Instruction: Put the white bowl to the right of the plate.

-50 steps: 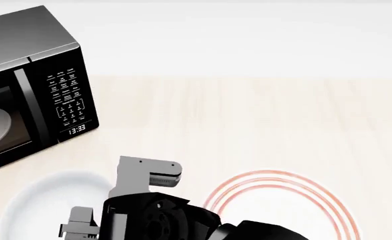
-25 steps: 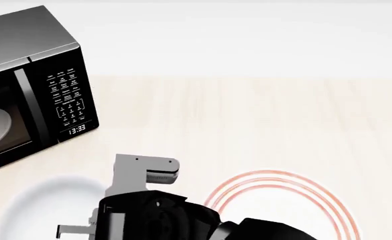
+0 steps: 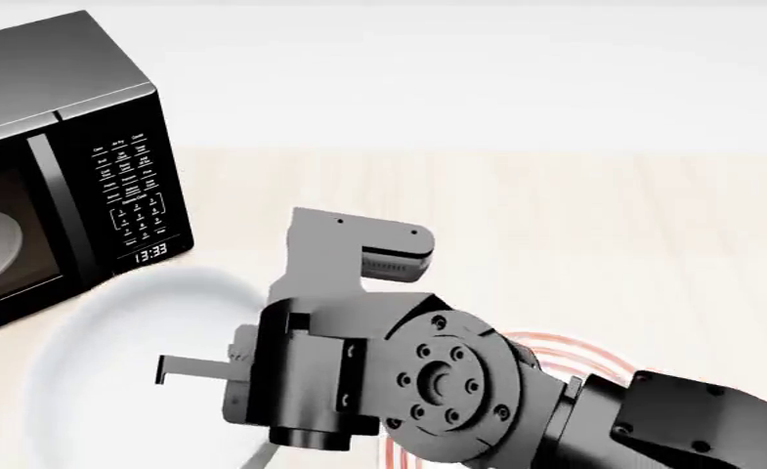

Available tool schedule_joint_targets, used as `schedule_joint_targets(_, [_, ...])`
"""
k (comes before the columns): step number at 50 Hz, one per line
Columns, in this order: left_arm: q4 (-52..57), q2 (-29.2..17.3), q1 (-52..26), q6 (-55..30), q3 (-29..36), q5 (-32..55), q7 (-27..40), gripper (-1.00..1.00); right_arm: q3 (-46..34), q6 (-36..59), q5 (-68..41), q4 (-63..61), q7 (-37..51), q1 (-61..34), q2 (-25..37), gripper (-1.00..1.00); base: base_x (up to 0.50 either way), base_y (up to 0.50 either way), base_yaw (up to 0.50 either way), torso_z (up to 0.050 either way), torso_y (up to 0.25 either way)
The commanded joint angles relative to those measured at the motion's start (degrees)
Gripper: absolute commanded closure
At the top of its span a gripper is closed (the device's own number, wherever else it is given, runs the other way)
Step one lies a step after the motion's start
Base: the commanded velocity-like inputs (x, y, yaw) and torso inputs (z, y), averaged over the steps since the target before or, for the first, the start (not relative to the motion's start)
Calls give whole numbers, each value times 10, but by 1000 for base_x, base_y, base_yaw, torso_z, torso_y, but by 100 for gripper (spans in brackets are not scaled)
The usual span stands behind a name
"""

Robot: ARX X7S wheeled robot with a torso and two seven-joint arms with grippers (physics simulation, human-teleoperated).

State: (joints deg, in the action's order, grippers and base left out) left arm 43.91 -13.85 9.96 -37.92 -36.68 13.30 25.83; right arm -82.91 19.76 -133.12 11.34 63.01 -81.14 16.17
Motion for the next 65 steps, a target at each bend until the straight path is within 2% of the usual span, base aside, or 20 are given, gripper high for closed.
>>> schedule_joint_targets(1, [0, -1, 1, 1, 2, 0, 3, -100, 33, 23, -26, 4, 12, -49, 50, 100, 0, 0, 0, 0, 0])
schedule_joint_targets(18, [2, -7, 0, 1, 36, -5, 2, -100, 56, 58, -49, 52, 9, -107, 128, 100, 0, 0, 0, 0, 1])
schedule_joint_targets(28, [-3, -12, -6, -3, 51, -12, 8, -100, 61, 80, -60, 128, -16, -119, 158, 100, 0, 0, 0, 0, 0])
schedule_joint_targets(47, [-8, -15, -9, -4, 55, -13, 14, -100, 56, 98, -57, 219, -51, -108, 216, 100, 0, 0, 0, 0, 1])
schedule_joint_targets(65, [-8, -24, -10, -1, 97, -12, 2, -100, 55, 133, -72, 317, -80, -99, 271, 100, 0, 0, 0, 0, 1])
